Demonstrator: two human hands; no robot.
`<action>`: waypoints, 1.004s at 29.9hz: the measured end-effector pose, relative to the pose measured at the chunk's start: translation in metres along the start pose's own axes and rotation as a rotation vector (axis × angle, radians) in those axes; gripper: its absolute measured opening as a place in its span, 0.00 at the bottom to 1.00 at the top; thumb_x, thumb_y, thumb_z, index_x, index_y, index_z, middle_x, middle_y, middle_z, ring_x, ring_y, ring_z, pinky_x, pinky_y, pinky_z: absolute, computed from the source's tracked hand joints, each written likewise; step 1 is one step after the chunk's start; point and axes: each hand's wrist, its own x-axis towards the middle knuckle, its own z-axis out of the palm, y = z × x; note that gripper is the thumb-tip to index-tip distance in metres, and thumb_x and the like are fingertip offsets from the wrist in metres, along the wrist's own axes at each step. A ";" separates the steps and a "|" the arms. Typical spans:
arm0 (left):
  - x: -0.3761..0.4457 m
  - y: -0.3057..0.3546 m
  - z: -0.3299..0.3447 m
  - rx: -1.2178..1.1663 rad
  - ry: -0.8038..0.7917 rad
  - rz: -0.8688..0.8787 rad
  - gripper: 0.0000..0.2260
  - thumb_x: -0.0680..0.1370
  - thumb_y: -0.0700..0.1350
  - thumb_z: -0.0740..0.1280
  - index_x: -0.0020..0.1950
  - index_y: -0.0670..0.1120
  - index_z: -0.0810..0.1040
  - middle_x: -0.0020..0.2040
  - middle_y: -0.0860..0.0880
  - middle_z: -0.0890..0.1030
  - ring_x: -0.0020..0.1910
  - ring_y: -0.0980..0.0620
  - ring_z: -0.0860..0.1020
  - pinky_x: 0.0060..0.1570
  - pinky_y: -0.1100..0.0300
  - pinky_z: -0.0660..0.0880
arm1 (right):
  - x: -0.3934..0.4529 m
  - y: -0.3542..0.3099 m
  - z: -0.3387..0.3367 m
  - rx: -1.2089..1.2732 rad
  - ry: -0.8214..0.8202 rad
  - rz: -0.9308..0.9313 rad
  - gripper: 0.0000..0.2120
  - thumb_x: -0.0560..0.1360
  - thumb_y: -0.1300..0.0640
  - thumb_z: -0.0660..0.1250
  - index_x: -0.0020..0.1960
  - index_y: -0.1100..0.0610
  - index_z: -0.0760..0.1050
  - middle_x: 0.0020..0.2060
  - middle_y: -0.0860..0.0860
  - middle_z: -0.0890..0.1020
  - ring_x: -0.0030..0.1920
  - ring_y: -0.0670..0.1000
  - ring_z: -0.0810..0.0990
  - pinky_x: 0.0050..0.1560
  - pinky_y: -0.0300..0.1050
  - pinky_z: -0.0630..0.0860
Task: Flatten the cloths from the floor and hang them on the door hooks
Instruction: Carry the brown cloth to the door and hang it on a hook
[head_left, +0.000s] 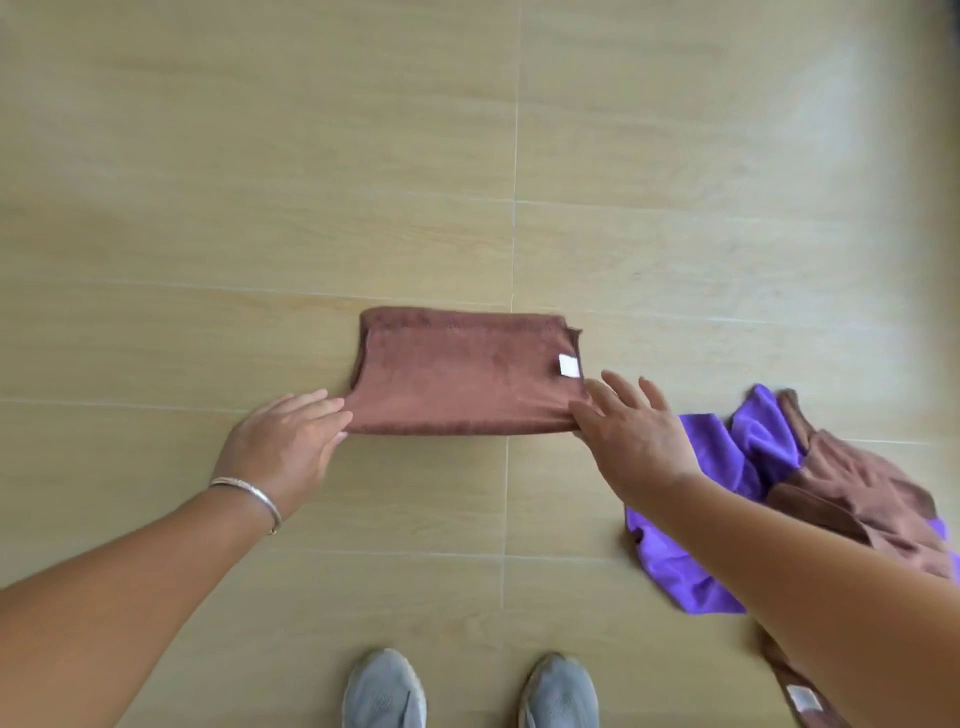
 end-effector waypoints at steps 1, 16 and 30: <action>0.002 0.005 -0.025 0.004 0.013 0.002 0.11 0.64 0.34 0.79 0.45 0.41 0.86 0.48 0.43 0.85 0.50 0.42 0.83 0.50 0.45 0.78 | -0.005 0.002 -0.024 0.015 0.005 0.015 0.14 0.81 0.53 0.59 0.65 0.52 0.73 0.69 0.52 0.71 0.73 0.55 0.63 0.71 0.57 0.58; -0.014 0.075 -0.446 -0.031 0.097 -0.045 0.08 0.69 0.39 0.76 0.47 0.45 0.86 0.49 0.48 0.85 0.51 0.46 0.82 0.46 0.49 0.79 | -0.142 0.035 -0.420 0.251 0.088 0.188 0.14 0.81 0.49 0.57 0.62 0.44 0.77 0.71 0.45 0.69 0.75 0.49 0.56 0.71 0.45 0.55; -0.025 0.115 -0.808 0.187 0.251 0.019 0.11 0.81 0.50 0.58 0.56 0.57 0.80 0.54 0.60 0.79 0.55 0.55 0.74 0.47 0.60 0.70 | -0.218 0.078 -0.780 0.001 0.417 0.114 0.16 0.82 0.46 0.53 0.64 0.43 0.76 0.73 0.42 0.66 0.76 0.47 0.52 0.73 0.48 0.51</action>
